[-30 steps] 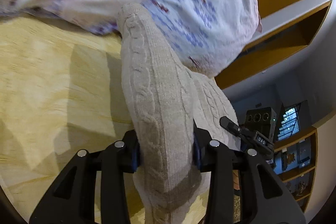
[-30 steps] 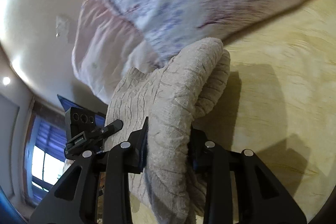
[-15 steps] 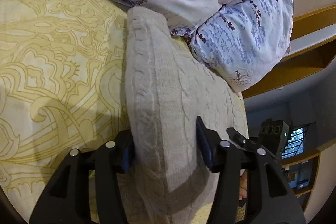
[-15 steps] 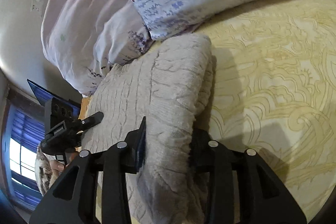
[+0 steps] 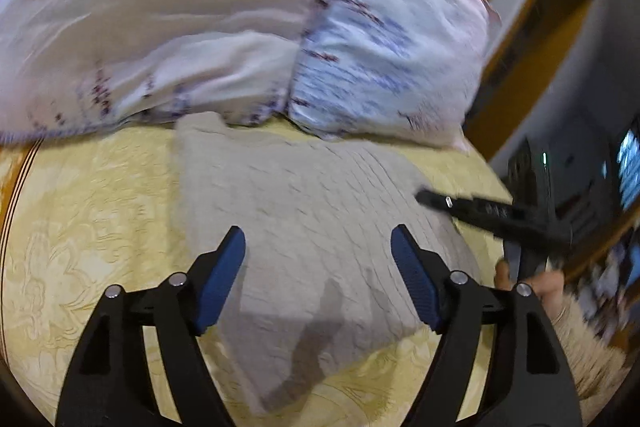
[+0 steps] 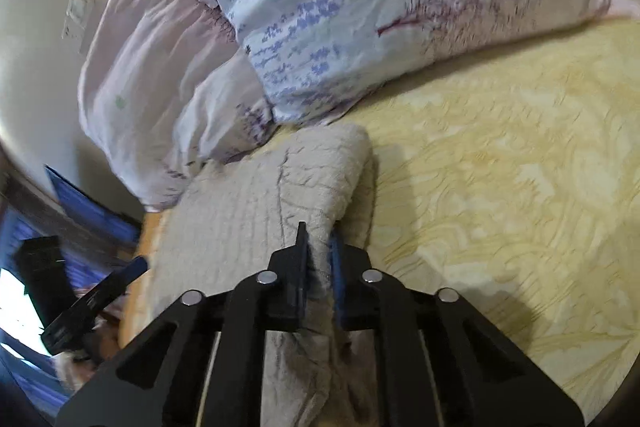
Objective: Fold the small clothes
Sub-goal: 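Release the sweater and pull both grippers back from the folded stack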
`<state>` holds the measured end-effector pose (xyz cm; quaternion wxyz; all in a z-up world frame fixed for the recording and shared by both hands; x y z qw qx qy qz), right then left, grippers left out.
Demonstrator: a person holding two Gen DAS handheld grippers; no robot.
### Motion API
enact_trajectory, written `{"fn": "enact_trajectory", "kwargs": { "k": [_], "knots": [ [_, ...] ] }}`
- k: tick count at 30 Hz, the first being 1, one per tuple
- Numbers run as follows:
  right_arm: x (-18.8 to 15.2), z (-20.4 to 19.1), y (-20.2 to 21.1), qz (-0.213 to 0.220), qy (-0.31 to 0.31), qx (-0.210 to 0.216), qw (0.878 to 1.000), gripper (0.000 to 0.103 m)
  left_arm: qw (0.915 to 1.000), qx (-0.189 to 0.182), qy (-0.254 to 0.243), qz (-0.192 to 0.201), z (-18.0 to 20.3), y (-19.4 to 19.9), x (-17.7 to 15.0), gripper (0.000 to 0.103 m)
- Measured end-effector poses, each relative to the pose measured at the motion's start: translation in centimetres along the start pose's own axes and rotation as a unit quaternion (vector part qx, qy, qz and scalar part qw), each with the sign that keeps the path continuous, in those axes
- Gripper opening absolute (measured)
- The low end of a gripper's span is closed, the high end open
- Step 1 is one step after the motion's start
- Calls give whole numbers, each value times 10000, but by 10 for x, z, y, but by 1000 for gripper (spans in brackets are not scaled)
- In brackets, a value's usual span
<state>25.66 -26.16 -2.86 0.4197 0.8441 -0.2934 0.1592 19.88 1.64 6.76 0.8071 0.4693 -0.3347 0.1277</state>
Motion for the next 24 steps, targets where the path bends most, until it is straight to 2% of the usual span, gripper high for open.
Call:
{"fn": "enact_trajectory", "kwargs": {
  "k": [3, 7, 8, 10, 12, 13, 15, 19, 21, 22, 24],
  "knots": [
    [4, 5, -3, 106, -58, -431, 9990, 8, 9994, 204, -244, -106, 13, -10, -7, 75],
    [6, 17, -12, -32, -221, -682, 9974, 4, 9971, 554, -462, -231, 21, -26, -13, 78],
    [6, 16, -11, -78, -176, -646, 9977, 4, 9966, 618, -482, -262, 22, -29, -13, 78],
    [2, 10, 1, 96, -1, -683, 9976, 5, 9956, 718, -531, -283, 23, -32, -15, 80],
    [-2, 1, 16, 272, 184, -717, 9969, 10, 9949, 779, -566, -302, 24, -35, -17, 81],
    [-6, -6, 26, 371, 332, -643, 9967, 16, 9944, 821, -598, -303, 25, -36, -18, 82],
    [-15, -22, 38, 477, 661, -487, 9955, 17, 9935, 877, -658, -311, 27, -38, -19, 84],
    [-43, -54, 36, 199, 1482, -476, 9876, 17, 9922, 984, -705, -310, 29, -44, -21, 87],
    [-54, -59, 23, -71, 1742, -763, 9817, 17, 9907, 1073, -785, -292, 31, -46, -22, 87],
    [-59, -57, 13, -244, 1816, -1052, 9774, 18, 9899, 1116, -836, -263, 33, -46, -23, 87],
    [-63, -53, 5, -252, 1846, -1159, 9756, 18, 9896, 1162, -833, -145, 35, -38, -26, 87]
  ]
}}
Point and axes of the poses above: each gripper's, at about its wrist camera, not at the fingertips, and y roughly against the way its jaws point, z to its right, x to its top, the point moved 1 cm from there along -y, roughly the way its jaws point, and after that the axes turned 1 degree about -z, right-handed, at the moved point
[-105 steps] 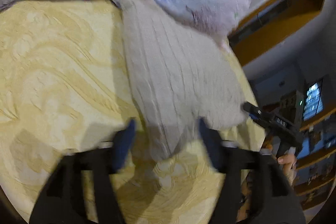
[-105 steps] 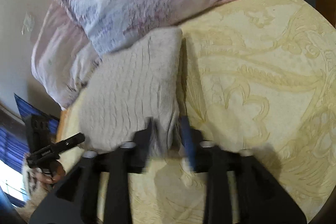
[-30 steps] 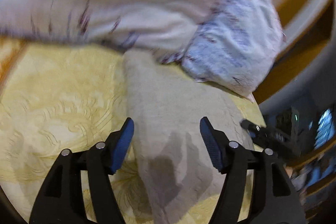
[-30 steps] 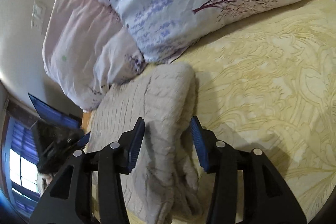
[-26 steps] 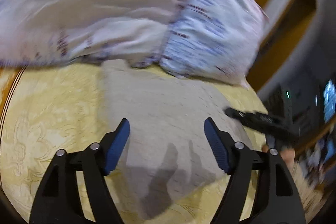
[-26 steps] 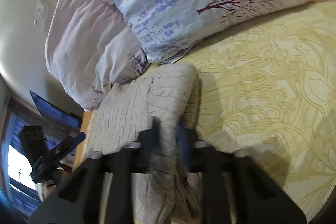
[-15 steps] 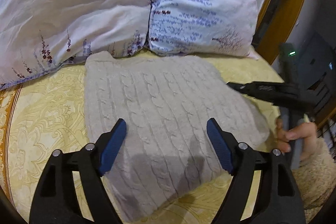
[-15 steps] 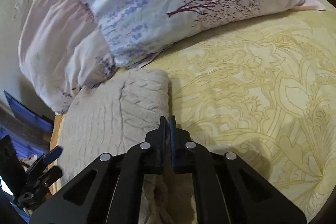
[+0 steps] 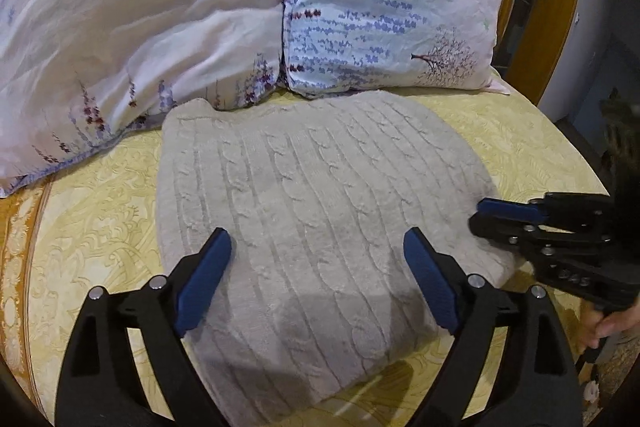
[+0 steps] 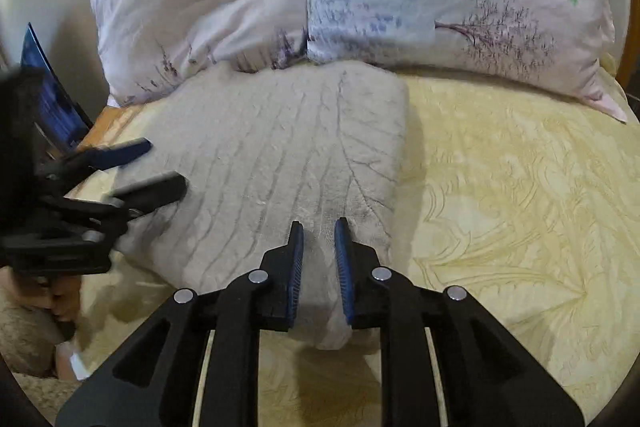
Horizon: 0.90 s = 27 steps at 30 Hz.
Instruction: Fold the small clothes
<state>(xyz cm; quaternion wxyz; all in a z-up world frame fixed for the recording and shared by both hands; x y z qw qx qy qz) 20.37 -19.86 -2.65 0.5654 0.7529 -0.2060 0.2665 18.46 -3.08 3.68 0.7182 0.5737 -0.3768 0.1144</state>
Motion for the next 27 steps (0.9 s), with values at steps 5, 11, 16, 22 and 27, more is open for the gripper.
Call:
{"fn": "enact_trajectory", "kwargs": {
  "k": [5, 11, 16, 22, 27],
  "knots": [
    [-8, 2, 10, 121, -190, -58, 9997, 19, 9987, 158, 281, 406, -14, 39, -17, 89],
    [-25, 1, 44, 700, -488, -257, 9960, 74, 9930, 850, 365, 736, -27, 72, -58, 101],
    [-34, -12, 54, 908, -312, -525, 9940, 83, 9933, 919, 560, 411, -31, 68, -81, 101],
    [-45, -25, 54, 1030, -257, -1115, 9881, 102, 9916, 1124, 619, 179, -25, 56, -93, 101],
    [-51, -21, 40, 608, -627, -1209, 9888, 102, 9919, 1044, 726, -35, -24, 44, -96, 101]
  ]
}}
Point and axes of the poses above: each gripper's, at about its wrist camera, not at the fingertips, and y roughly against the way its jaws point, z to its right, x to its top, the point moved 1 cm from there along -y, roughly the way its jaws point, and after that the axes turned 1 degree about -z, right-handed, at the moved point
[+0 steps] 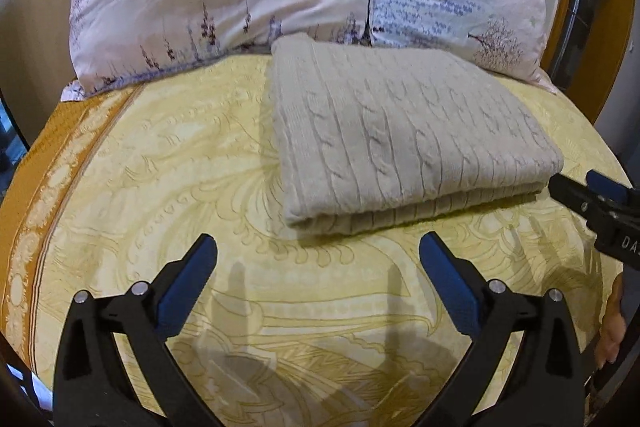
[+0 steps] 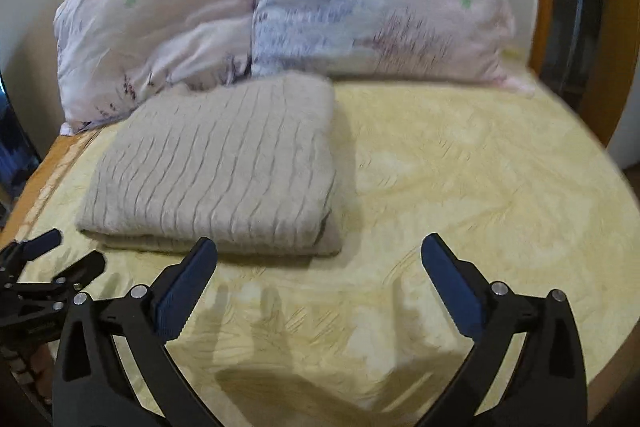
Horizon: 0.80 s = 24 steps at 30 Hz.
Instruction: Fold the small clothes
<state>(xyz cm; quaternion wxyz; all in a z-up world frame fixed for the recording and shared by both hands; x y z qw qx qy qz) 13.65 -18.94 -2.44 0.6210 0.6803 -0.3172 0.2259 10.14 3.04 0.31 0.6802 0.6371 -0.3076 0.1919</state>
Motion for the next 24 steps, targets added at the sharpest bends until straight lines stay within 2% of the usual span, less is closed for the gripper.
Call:
{"fn": "enact_trajectory", "kwargs": {
  "k": [4, 9, 13, 24],
  "knots": [
    [-7, -6, -11, -258, 41, 60, 9996, 102, 9998, 128, -94, -125, 7, -6, -3, 101],
    [-15, -27, -18, -335, 498, -103, 9981, 102, 9994, 164, -32, -306, 6, -15, -4, 101],
    [-17, -32, -23, -412, 596, -130, 9973, 102, 9989, 180, 31, -423, 4, -20, -4, 101],
    [-18, -37, -29, -696, 669, -103, 9953, 102, 9992, 180, -2, -352, 3, -23, -2, 101]
  ]
}}
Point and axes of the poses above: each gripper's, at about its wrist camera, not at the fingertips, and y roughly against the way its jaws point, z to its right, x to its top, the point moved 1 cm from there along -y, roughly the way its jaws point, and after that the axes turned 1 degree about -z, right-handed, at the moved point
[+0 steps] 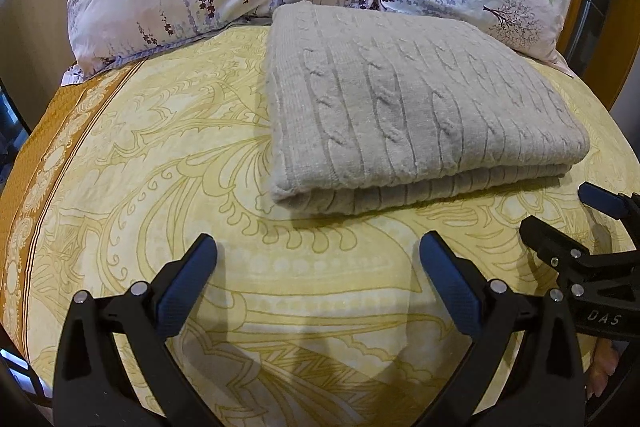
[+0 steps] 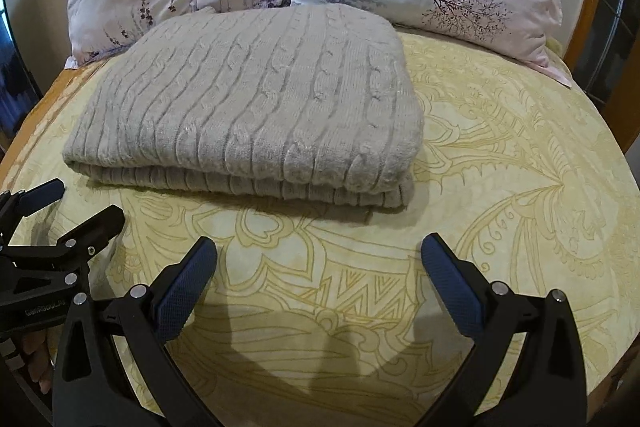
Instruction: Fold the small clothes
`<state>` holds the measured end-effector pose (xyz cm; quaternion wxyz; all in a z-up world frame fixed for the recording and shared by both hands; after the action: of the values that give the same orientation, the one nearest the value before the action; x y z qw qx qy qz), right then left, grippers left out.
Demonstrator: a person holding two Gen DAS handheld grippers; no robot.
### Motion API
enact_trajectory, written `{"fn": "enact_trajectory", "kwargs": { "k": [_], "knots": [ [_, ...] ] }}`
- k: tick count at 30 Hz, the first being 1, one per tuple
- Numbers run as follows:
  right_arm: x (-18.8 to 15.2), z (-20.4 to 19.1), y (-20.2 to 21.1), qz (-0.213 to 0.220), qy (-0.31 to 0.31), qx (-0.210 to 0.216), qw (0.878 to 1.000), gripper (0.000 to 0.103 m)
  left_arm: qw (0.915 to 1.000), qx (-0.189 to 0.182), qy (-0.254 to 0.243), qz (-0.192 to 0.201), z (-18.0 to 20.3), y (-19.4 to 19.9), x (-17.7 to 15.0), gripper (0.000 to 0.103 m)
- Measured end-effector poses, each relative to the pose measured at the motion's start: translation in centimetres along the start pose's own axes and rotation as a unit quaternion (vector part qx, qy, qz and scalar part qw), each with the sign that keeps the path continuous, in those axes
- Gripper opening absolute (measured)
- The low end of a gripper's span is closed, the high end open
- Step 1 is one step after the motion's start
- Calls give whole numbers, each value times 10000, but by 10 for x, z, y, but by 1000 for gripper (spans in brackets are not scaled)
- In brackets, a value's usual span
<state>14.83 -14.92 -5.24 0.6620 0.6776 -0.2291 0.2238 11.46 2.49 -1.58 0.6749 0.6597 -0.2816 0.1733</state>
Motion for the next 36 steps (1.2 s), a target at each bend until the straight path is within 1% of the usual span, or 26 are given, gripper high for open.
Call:
{"fn": "enact_trajectory", "kwargs": {
  "k": [12, 36],
  "knots": [
    [0, 1, 0, 13, -9, 0, 10000, 102, 10000, -21, 20, 65, 2, 1, -2, 101],
    [0, 1, 0, 14, 5, 9, 10000, 102, 10000, -22, 23, 70, 1, 1, -1, 101]
  ]
}}
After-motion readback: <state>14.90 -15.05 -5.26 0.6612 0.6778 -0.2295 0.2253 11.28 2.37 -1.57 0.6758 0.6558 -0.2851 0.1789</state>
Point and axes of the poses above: each gripper's, at about its wrist camera, not at the fingertips, and y roughly against the way its jaws point, z to its right, x to its top, the point moved 1 cm from there along -y, roughly the way its jaws point, and after that the axes turned 1 degree about -z, right-handed, at the moved point
